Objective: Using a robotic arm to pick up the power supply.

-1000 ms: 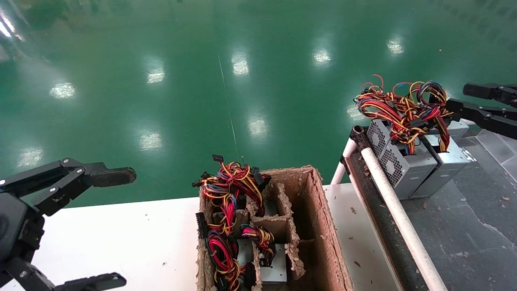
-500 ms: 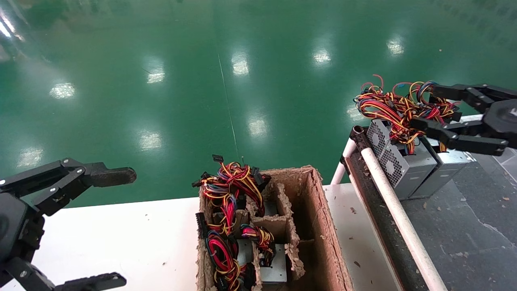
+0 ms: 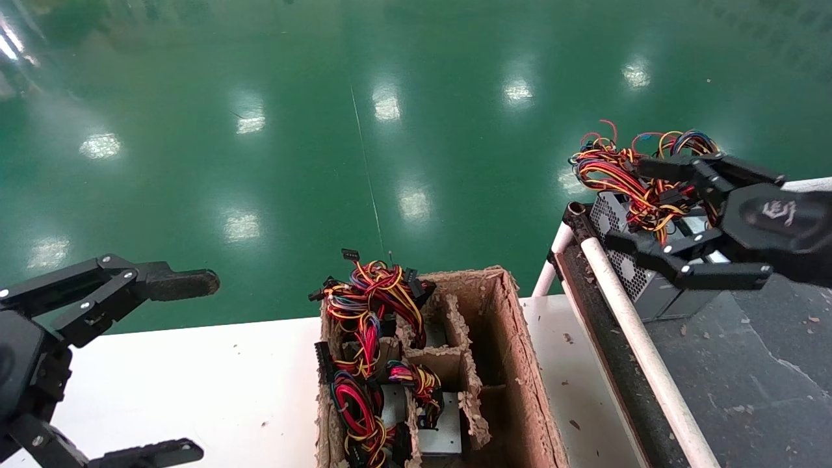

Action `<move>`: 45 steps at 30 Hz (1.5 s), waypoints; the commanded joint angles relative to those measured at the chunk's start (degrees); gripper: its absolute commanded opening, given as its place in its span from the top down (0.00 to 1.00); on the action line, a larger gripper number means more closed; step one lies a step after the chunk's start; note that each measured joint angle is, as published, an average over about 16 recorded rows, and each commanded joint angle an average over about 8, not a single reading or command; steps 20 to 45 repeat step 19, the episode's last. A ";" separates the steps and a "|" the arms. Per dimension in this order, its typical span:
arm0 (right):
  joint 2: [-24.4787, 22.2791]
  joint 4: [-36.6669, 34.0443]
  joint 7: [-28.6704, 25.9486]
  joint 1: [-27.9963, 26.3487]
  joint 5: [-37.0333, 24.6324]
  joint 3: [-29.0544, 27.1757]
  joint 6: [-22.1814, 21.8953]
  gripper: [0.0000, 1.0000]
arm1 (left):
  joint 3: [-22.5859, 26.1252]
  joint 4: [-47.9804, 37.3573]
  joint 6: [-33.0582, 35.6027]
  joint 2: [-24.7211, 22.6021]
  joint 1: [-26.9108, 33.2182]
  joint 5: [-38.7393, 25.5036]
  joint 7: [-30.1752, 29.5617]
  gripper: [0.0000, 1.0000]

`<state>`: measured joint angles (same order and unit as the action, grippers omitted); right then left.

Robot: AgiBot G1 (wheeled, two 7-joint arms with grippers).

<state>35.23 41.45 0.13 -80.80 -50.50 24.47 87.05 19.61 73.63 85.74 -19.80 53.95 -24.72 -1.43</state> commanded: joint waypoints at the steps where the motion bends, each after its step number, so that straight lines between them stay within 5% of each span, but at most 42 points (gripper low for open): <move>1: -0.02 2.30 -0.78 1.38 0.62 -0.60 -0.10 0.00 | 0.01 0.00 0.00 0.00 0.00 0.00 0.00 0.00; 19: -0.14 21.35 -7.23 12.78 5.74 -5.61 -0.90 0.00 | 0.05 0.00 -0.01 0.02 0.02 0.03 0.02 0.00; 45: -0.14 21.35 -7.23 12.78 5.74 -5.61 -0.90 0.00 | 0.05 0.00 -0.01 0.02 0.02 0.03 0.02 0.00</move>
